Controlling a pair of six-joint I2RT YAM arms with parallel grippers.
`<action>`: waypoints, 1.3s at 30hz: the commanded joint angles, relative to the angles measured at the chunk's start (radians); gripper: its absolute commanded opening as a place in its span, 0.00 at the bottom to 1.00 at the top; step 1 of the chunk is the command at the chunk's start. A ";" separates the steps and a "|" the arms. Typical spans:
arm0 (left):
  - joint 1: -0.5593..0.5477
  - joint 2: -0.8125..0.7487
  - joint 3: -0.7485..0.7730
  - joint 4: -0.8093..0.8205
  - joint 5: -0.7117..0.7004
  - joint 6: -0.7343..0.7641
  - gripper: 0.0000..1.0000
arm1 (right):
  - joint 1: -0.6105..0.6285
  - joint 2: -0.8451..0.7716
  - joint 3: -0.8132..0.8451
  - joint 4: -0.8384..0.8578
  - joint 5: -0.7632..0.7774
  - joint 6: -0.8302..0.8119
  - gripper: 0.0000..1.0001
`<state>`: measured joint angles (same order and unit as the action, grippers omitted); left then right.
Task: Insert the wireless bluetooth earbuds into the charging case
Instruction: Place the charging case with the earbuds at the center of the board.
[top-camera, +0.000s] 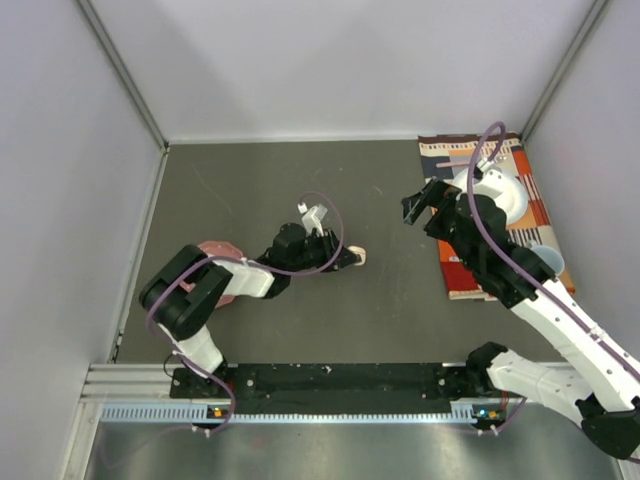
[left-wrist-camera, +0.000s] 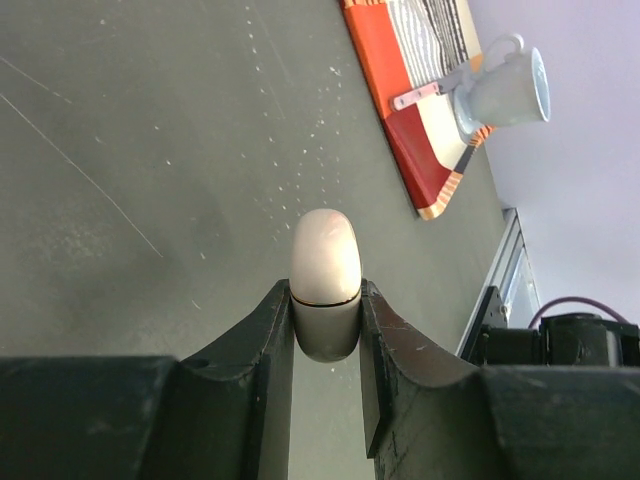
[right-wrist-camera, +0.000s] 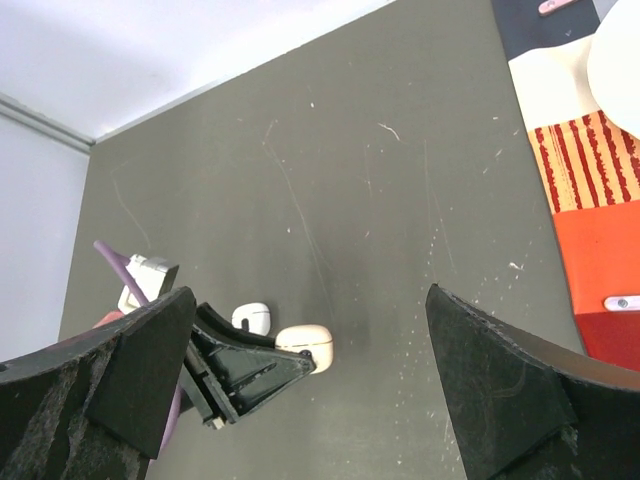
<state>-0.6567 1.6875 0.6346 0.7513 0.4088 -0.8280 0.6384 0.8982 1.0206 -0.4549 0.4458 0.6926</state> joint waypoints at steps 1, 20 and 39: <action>-0.017 0.037 0.060 -0.010 -0.053 -0.034 0.00 | -0.019 0.015 0.003 0.038 -0.022 0.007 0.99; -0.038 0.175 0.157 -0.098 -0.087 -0.077 0.05 | -0.052 0.044 -0.005 0.053 -0.065 0.018 0.99; -0.037 0.192 0.198 -0.234 -0.133 -0.037 0.29 | -0.057 0.030 -0.019 0.061 -0.068 0.012 0.99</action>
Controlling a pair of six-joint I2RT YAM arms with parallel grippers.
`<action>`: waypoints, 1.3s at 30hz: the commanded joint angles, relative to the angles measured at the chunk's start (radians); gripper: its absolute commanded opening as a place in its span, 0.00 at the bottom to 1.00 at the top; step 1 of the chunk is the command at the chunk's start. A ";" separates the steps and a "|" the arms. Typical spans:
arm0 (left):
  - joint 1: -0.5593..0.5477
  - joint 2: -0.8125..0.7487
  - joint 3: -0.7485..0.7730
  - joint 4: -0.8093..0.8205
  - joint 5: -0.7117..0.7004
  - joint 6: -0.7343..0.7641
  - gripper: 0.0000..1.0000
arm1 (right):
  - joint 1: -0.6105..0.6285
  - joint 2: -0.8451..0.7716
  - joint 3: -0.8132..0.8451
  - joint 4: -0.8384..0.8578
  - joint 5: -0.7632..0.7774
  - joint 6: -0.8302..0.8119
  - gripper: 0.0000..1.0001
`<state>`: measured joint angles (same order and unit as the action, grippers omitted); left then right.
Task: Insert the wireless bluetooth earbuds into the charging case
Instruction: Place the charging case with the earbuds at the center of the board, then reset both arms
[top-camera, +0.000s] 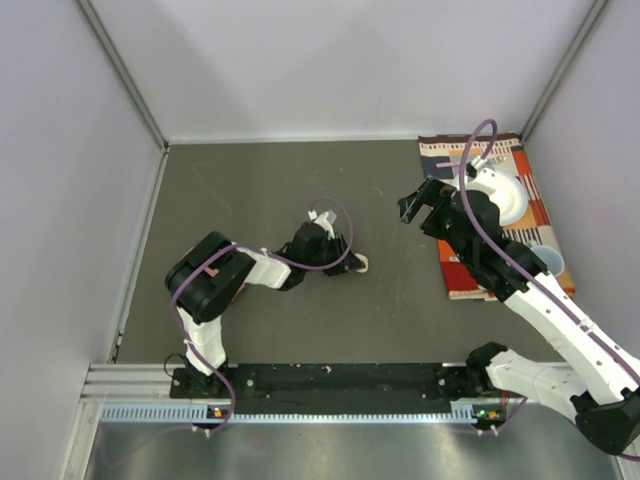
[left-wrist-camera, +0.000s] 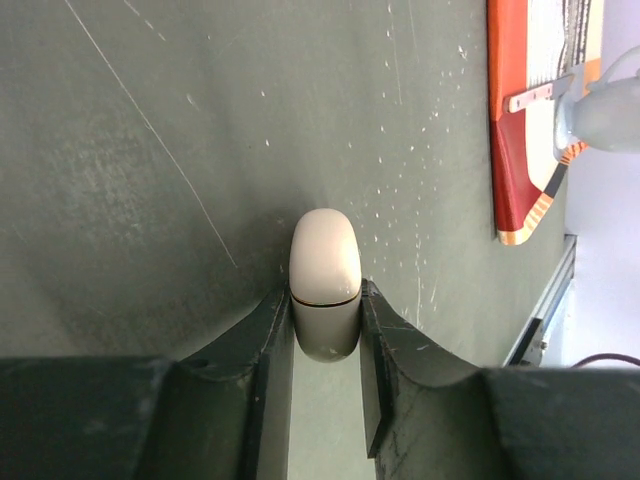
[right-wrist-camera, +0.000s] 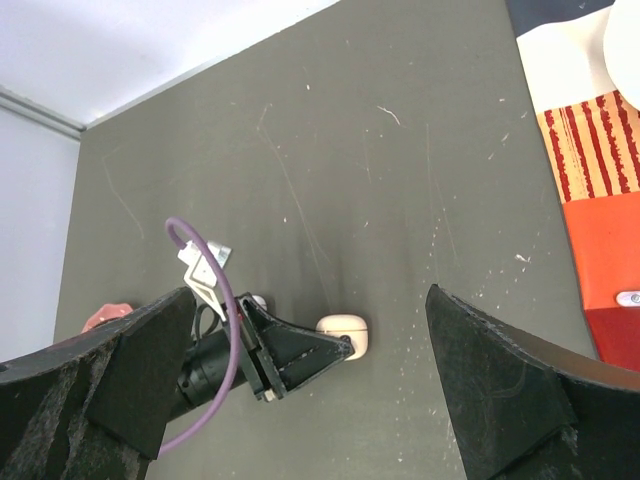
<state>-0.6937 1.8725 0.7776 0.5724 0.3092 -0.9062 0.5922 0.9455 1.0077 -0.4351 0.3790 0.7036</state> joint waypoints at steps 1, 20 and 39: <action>0.000 0.004 0.063 -0.103 -0.041 0.047 0.32 | -0.009 -0.017 -0.007 0.041 0.000 0.000 0.99; 0.002 -0.085 0.083 -0.290 -0.131 0.194 0.58 | -0.019 -0.036 -0.024 0.042 0.003 -0.001 0.99; -0.003 -0.524 0.072 -0.470 -0.294 0.446 0.70 | -0.040 -0.005 -0.038 0.047 0.003 -0.061 0.99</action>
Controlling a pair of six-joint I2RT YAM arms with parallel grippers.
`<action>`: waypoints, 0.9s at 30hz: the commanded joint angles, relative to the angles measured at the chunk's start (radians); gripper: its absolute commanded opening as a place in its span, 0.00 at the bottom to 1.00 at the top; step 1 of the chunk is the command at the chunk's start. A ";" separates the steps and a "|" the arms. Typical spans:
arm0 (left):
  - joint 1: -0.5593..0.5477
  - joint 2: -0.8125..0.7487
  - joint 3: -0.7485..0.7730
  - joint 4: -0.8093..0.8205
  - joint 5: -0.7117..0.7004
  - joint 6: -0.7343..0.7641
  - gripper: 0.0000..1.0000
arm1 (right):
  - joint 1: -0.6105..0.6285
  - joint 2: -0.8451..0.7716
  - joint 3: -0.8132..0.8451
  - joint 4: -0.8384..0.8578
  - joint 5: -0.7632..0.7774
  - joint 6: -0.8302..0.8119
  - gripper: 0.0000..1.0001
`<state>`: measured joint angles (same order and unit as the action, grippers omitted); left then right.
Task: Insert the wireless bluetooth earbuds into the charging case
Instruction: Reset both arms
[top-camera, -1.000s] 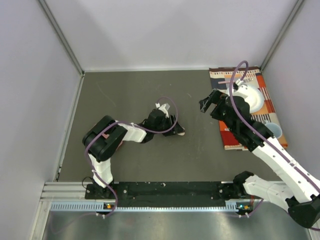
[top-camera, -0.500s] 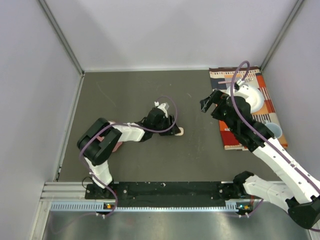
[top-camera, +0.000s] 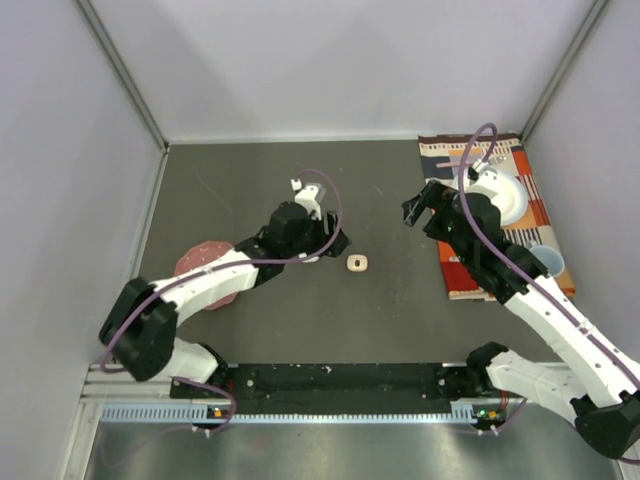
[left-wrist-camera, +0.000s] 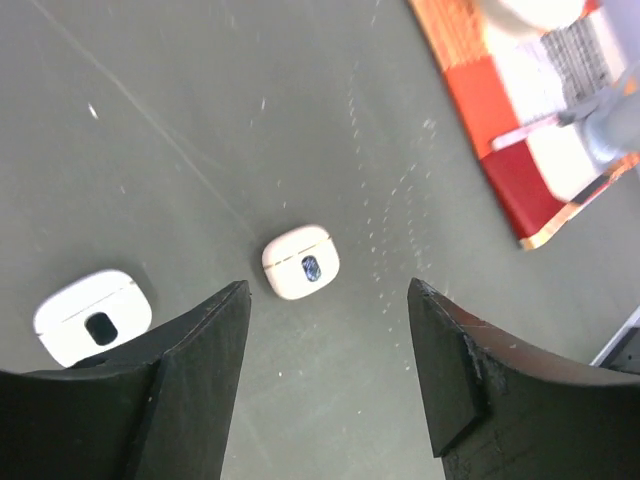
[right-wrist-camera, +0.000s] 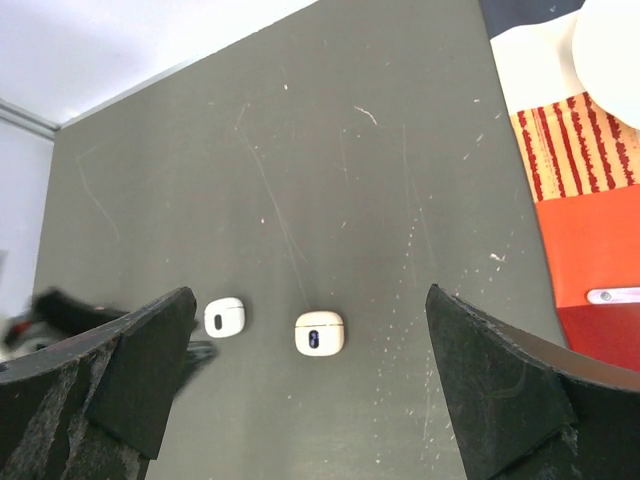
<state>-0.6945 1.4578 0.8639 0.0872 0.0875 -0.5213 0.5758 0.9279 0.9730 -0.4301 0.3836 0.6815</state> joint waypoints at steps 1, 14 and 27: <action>-0.002 -0.150 -0.026 0.028 -0.080 0.060 0.74 | -0.040 0.023 -0.002 0.044 -0.018 -0.055 0.99; 0.007 -0.648 -0.183 -0.079 -0.524 0.217 0.99 | -0.281 0.144 -0.060 0.044 -0.232 -0.106 0.99; 0.420 -0.743 -0.299 -0.109 -0.211 0.145 0.99 | -0.295 0.241 -0.030 0.073 -0.312 -0.132 0.99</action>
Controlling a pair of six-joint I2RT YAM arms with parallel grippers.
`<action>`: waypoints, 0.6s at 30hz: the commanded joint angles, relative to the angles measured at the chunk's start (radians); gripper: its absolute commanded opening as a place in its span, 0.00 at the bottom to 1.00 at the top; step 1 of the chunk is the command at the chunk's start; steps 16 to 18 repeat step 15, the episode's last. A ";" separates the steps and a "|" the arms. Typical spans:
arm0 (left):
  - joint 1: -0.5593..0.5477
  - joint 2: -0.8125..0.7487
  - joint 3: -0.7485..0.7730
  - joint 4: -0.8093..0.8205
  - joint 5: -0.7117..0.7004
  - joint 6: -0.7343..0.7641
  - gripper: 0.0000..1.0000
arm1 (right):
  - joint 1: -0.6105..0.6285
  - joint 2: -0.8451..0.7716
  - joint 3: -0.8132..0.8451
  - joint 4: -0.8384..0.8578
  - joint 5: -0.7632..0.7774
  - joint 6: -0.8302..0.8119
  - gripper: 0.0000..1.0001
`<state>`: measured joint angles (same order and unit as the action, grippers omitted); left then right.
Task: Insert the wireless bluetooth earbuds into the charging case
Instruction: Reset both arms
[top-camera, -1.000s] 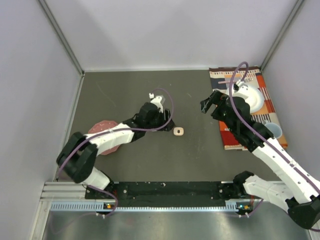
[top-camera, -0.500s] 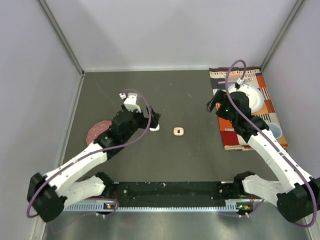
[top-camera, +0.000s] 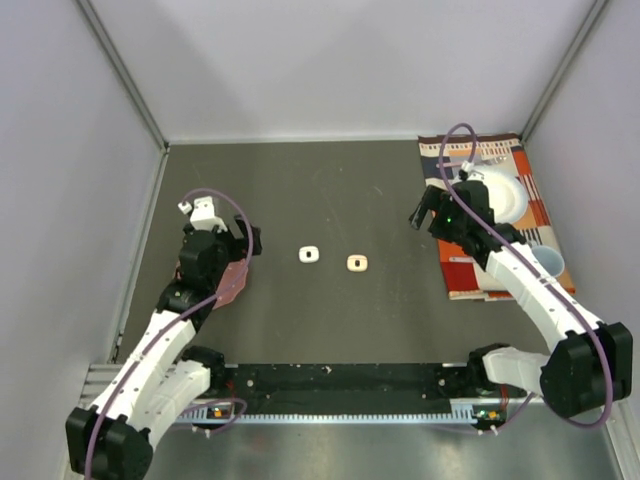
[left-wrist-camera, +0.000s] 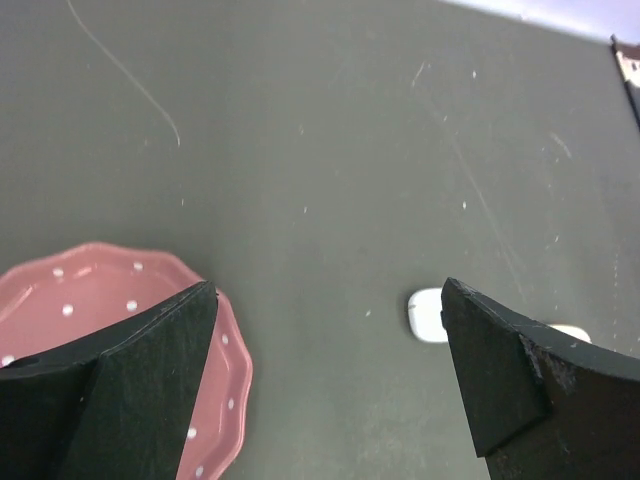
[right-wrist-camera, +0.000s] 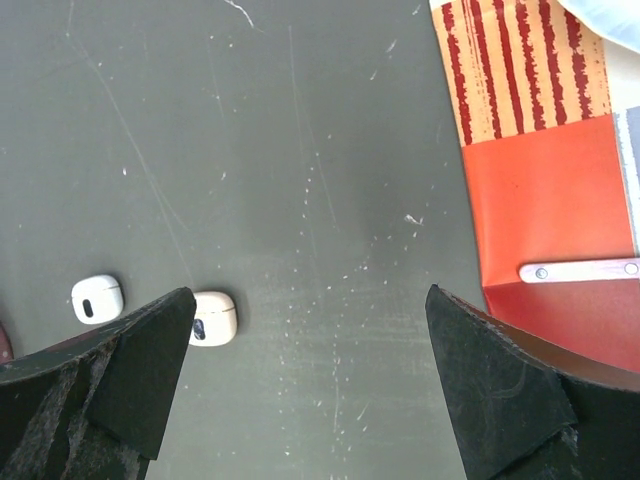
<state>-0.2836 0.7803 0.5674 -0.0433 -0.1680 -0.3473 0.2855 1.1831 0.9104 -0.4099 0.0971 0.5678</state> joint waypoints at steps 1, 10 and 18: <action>0.009 -0.070 0.009 0.020 0.032 -0.012 0.99 | -0.005 -0.016 0.031 0.059 -0.022 -0.022 0.99; 0.009 -0.130 0.014 -0.015 -0.096 -0.013 0.99 | -0.003 -0.008 -0.028 0.206 -0.181 -0.103 0.99; 0.008 -0.164 -0.006 0.002 -0.110 0.008 0.99 | -0.003 -0.071 -0.129 0.295 -0.038 -0.135 0.99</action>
